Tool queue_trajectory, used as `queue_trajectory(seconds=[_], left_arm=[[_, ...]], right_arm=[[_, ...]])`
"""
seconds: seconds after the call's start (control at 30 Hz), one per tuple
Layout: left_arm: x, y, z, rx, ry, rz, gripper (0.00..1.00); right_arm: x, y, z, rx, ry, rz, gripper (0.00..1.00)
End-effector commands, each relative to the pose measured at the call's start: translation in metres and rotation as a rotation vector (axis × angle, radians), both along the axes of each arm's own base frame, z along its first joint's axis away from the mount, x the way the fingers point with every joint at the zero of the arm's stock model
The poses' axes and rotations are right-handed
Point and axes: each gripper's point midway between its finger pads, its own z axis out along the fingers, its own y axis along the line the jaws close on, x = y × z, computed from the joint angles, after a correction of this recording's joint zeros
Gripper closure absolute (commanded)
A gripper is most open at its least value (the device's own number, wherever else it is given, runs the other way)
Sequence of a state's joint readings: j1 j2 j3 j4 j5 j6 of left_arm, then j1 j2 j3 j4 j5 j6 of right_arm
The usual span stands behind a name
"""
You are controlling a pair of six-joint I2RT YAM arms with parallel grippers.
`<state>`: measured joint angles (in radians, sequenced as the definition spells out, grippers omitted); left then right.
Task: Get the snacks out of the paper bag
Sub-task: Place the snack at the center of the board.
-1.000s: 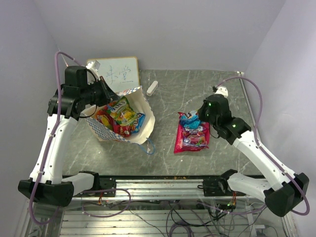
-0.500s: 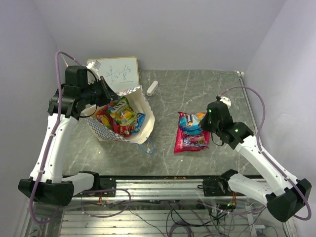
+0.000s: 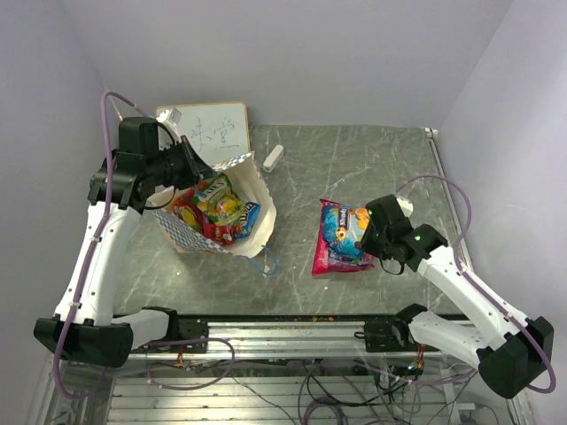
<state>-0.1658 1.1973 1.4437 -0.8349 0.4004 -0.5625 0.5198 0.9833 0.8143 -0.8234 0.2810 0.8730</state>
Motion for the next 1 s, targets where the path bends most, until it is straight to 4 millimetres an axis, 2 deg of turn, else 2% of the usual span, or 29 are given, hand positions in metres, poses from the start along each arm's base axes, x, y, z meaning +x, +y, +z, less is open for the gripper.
queue_trajectory(seconds=[0.0, 0.1, 0.17, 0.23, 0.33, 0.43, 0.53, 0.63, 0.67, 0.73, 0.83, 0.97], left_arm=[[-0.003, -0.006, 0.003, -0.026, -0.011, -0.022, 0.93], [-0.003, -0.006, 0.003, -0.026, -0.011, -0.023, 0.93], [-0.004, -0.006, 0.004, -0.026, -0.011, -0.027, 0.93], [-0.004, -0.006, 0.004, -0.025, -0.009, -0.029, 0.93], [-0.004, -0.006, 0.005, -0.026, -0.012, -0.028, 0.93], [-0.004, -0.007, 0.006, -0.031, -0.013, -0.028, 0.93], [-0.005, -0.007, 0.006, -0.034, -0.012, -0.030, 0.93], [-0.005, -0.007, 0.008, -0.035, -0.014, -0.033, 0.93], [-0.006, -0.007, 0.009, -0.033, -0.015, -0.033, 0.93], [-0.006, -0.006, 0.011, -0.030, -0.022, -0.026, 0.93], [-0.008, -0.006, 0.012, -0.030, -0.022, -0.028, 0.93], [-0.013, -0.010, 0.010, -0.047, -0.030, -0.058, 0.93]], right_arm=[[-0.015, -0.010, 0.001, -0.029, 0.049, -0.010, 0.63], [-0.011, -0.012, 0.024, -0.046, 0.012, 0.011, 0.50], [-0.010, -0.017, 0.039, -0.078, -0.006, 0.031, 0.47], [-0.003, -0.016, 0.061, -0.086, -0.067, 0.071, 0.46], [0.017, 0.003, 0.094, -0.058, -0.178, 0.189, 0.48], [0.034, 0.021, 0.107, -0.021, -0.208, 0.229, 0.53], [0.043, 0.032, 0.094, 0.011, -0.201, 0.231, 0.61], [0.039, 0.040, 0.065, 0.069, -0.146, 0.209, 0.66], [0.033, 0.042, 0.048, 0.090, -0.116, 0.207, 0.66], [0.021, 0.042, 0.024, 0.124, -0.077, 0.193, 0.63], [0.004, 0.032, -0.008, 0.121, -0.008, 0.130, 0.58], [-0.006, 0.032, -0.040, 0.138, 0.021, 0.141, 0.43]])
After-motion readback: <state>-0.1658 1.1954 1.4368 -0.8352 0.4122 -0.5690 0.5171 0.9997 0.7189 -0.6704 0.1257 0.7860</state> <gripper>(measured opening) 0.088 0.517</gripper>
